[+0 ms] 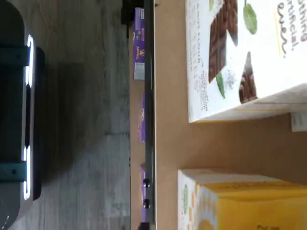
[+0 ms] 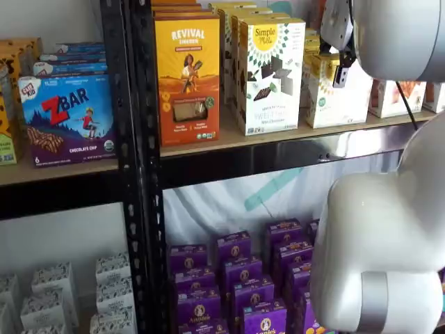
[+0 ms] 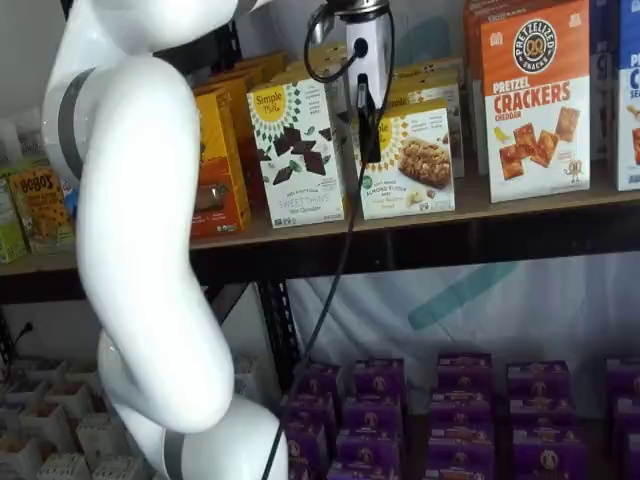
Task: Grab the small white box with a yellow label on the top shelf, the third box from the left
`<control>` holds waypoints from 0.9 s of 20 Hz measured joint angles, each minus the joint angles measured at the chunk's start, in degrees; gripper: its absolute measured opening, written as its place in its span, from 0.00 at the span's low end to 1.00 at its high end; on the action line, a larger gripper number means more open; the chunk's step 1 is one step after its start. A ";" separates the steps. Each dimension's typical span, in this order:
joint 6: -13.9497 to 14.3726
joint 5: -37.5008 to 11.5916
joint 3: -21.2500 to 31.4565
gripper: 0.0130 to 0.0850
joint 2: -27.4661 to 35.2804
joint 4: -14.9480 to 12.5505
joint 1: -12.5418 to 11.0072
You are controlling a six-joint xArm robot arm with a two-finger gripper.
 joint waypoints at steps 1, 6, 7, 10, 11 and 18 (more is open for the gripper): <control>-0.06 -0.09 0.01 0.72 -0.01 0.10 -0.07; -0.34 -0.53 0.03 0.61 -0.04 0.24 -0.34; -0.37 -0.62 0.07 0.61 -0.06 0.27 -0.37; -0.44 -0.79 0.16 0.56 -0.10 0.37 -0.44; -0.45 -0.81 0.17 0.56 -0.11 0.38 -0.45; -0.59 -0.92 0.37 0.44 -0.28 0.55 -0.60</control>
